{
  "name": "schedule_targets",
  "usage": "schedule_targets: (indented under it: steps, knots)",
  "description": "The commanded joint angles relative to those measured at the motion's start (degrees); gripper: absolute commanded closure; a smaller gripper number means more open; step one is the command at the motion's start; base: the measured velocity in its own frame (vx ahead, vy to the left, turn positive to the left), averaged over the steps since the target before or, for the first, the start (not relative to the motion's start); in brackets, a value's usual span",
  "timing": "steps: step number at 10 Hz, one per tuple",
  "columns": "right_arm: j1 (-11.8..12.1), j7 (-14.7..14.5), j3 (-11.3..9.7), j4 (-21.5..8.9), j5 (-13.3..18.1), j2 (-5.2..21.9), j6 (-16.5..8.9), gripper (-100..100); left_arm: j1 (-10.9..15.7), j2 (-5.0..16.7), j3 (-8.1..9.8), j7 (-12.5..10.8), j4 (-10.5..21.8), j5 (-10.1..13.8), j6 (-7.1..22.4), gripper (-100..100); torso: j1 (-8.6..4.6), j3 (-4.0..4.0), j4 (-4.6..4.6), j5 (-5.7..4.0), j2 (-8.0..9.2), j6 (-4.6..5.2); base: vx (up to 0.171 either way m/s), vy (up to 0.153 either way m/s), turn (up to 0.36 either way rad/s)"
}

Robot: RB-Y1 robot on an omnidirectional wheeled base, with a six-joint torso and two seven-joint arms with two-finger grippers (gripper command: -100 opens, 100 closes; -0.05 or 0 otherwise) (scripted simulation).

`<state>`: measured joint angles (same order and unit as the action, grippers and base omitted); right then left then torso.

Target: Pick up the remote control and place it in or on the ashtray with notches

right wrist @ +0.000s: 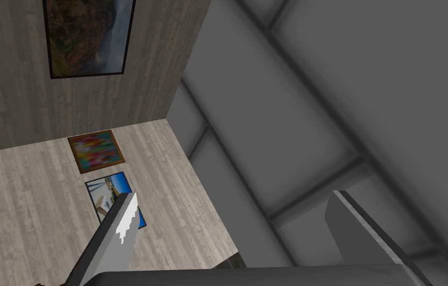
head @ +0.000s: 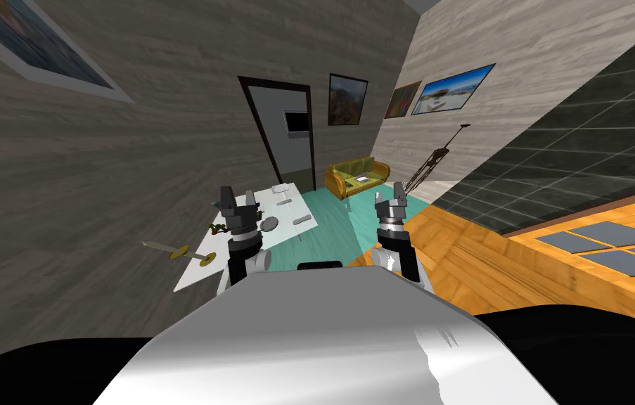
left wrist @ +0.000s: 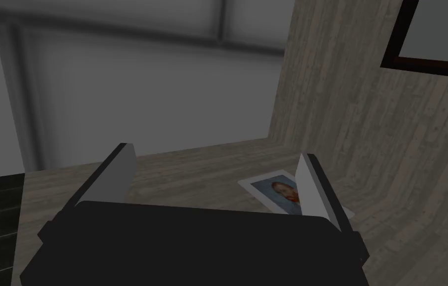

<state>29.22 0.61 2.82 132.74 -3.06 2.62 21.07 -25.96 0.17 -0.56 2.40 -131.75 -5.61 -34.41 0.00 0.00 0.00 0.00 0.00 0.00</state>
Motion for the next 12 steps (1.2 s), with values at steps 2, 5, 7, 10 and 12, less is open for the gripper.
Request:
schedule_targets:
  steps: [2,5,7,10,12]
  knots:
    - [0.00,0.00,0.00,0.00,0.00,0.00,0.00,0,-0.85,3.36,0.35,0.11,0.76,0.82,1.56,-100,-0.04,-0.02,-0.01,-0.01,-0.04,0.01,0.027,-0.025,-0.059]
    - [0.01,0.00,-0.01,0.00,0.00,-0.01,0.00,0,-2.94,7.41,1.20,0.39,2.50,2.63,5.35,-100,-0.25,-0.15,-0.06,-0.05,-0.26,0.01,0.070,-0.069,-0.097]
    - [0.01,0.00,0.00,0.00,0.00,-0.01,0.00,0,-3.88,8.71,1.59,0.52,3.24,3.37,7.04,-100,-0.24,-0.12,-0.05,-0.06,-0.19,0.00,0.044,-0.065,-0.061]
    - [0.01,0.00,0.00,0.00,0.00,-0.01,0.00,0,-6.06,11.28,2.49,0.81,4.89,5.01,10.94,-100,-0.29,-0.13,-0.05,-0.07,-0.22,-0.01,0.068,-0.080,-0.100]
    - [0.01,0.00,-0.01,0.00,0.00,-0.01,0.00,0,-8.59,13.86,3.53,1.14,6.75,6.79,14.59,-100,-0.36,-0.20,-0.08,-0.08,-0.35,0.01,0.119,-0.117,-0.185]
